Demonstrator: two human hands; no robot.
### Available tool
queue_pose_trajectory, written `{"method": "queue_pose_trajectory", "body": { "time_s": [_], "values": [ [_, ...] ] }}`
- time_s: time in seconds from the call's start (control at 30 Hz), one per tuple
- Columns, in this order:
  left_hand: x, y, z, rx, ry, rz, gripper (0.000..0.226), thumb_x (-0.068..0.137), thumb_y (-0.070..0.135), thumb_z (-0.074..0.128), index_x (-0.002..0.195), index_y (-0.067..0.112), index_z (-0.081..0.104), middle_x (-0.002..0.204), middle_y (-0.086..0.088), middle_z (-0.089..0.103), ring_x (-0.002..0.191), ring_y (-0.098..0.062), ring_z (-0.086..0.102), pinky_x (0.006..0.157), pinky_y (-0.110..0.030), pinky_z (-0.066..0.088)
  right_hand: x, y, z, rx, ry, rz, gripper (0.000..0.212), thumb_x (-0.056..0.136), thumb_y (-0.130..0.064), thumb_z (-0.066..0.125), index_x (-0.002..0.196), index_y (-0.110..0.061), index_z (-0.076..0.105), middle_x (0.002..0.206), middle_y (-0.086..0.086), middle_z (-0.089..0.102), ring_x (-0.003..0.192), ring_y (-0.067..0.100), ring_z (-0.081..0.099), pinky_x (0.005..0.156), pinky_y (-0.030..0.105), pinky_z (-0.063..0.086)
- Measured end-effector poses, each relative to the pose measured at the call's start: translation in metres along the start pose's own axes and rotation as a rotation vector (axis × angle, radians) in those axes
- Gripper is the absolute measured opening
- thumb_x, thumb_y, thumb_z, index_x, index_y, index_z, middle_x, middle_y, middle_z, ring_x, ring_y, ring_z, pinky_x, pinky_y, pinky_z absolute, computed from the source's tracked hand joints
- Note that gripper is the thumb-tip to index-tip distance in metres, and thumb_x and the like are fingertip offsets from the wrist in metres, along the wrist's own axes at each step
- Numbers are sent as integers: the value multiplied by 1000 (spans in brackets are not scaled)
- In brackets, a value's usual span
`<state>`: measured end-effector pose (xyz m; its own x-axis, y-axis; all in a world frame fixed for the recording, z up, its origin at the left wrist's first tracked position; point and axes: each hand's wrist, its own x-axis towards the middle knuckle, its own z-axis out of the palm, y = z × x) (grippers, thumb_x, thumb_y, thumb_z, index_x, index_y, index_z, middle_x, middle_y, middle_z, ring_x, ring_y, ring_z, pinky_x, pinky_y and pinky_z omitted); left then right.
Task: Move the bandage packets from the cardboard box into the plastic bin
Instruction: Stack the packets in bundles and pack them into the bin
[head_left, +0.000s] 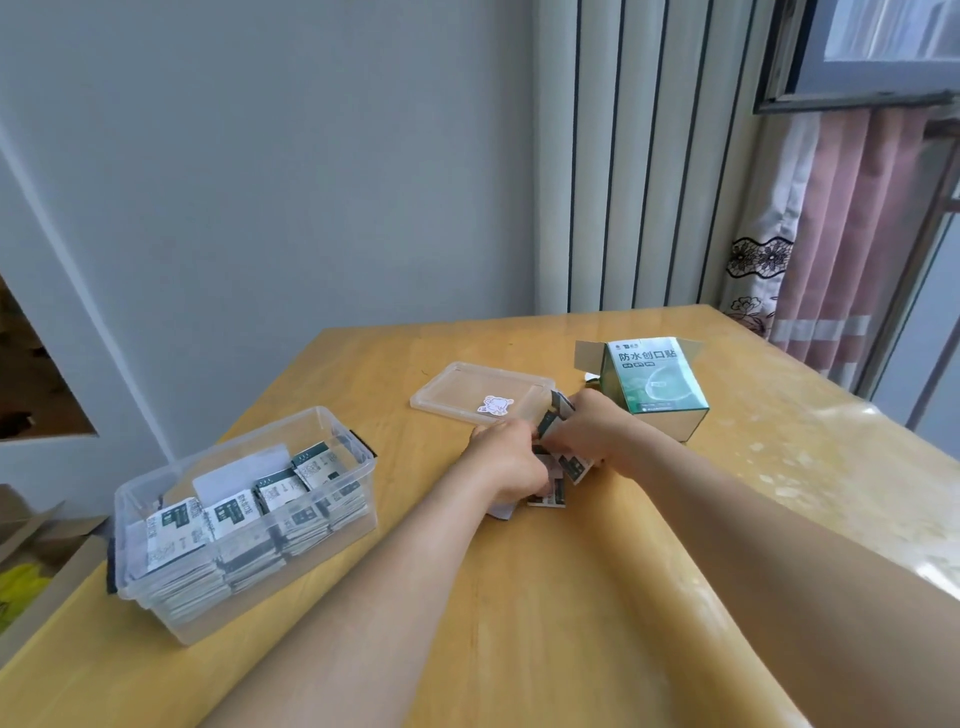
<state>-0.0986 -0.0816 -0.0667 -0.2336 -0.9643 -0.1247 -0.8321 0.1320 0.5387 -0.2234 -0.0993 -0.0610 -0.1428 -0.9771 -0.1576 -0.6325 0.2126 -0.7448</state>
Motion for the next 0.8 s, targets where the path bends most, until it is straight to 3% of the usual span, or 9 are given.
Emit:
{"method": "queue_pose_trajectory", "body": {
  "time_s": [0.1, 0.2, 0.3, 0.37, 0.43, 0.53, 0.63, 0.73, 0.8],
  "values": [
    [11, -1, -1, -104, -83, 29, 52, 70, 8, 75, 117, 21, 59, 109, -2, 64, 102, -24, 62, 89, -38, 54, 0, 9, 1, 82, 18, -35, 19, 83, -8, 61, 99, 0, 59, 87, 14, 62, 74, 25, 61, 53, 27, 47],
    [20, -6, -3, -211, 13, 12, 50, 78, 4, 71, 122, 22, 58, 99, -3, 59, 93, -22, 61, 78, -30, 51, -1, 17, 7, 161, 88, -61, 14, 84, -8, 53, 95, -3, 59, 88, 13, 65, 78, 27, 66, 55, 33, 53],
    [26, -8, 0, -248, 118, -16, 32, 81, 7, 69, 109, 22, 65, 106, -5, 63, 95, -21, 62, 78, -27, 50, 0, 21, 10, 162, 164, -108, 6, 82, -10, 49, 81, -9, 54, 83, 12, 64, 79, 31, 66, 67, 42, 56],
    [23, -7, 1, -259, 186, -26, 26, 81, 8, 68, 101, 23, 68, 104, -5, 65, 93, -20, 63, 76, -27, 51, -1, 19, 7, 170, 209, -145, 10, 82, -9, 46, 74, -11, 52, 75, 9, 60, 74, 31, 62, 64, 40, 52],
    [16, -7, -5, -291, 295, 13, 22, 82, 7, 68, 94, 24, 69, 91, 0, 66, 85, -16, 63, 69, -23, 48, -2, 12, 1, 196, 222, -179, 13, 85, -5, 44, 81, -9, 56, 78, 8, 64, 71, 28, 64, 61, 36, 51],
    [-8, -3, -24, -361, 433, 111, 19, 84, 5, 68, 90, 23, 73, 78, 9, 65, 73, -7, 60, 66, -18, 46, -11, -1, -7, 316, 85, -184, 14, 93, -5, 43, 87, -9, 55, 75, 4, 64, 62, 18, 61, 51, 27, 45],
    [-32, -3, -42, -506, 406, 162, 20, 85, 2, 67, 85, 21, 74, 82, 5, 70, 78, -9, 64, 74, -24, 53, -31, -16, -10, 518, -161, -130, 10, 97, -16, 51, 94, -10, 59, 78, 8, 64, 68, 21, 58, 57, 29, 44],
    [-50, -4, -48, -661, 371, 182, 24, 86, -2, 63, 79, 19, 72, 73, 2, 69, 61, -7, 60, 61, -19, 49, -52, -26, -12, 712, -392, -138, 22, 100, -23, 48, 106, -5, 61, 82, 12, 71, 77, 25, 67, 70, 38, 52],
    [-59, -8, -52, -717, 416, 191, 30, 87, -3, 62, 74, 22, 71, 63, 9, 67, 53, -1, 56, 55, -14, 46, -68, -30, -10, 695, -432, -170, 30, 101, -29, 46, 113, -4, 58, 84, 12, 72, 76, 23, 69, 66, 33, 49]
  ]
}}
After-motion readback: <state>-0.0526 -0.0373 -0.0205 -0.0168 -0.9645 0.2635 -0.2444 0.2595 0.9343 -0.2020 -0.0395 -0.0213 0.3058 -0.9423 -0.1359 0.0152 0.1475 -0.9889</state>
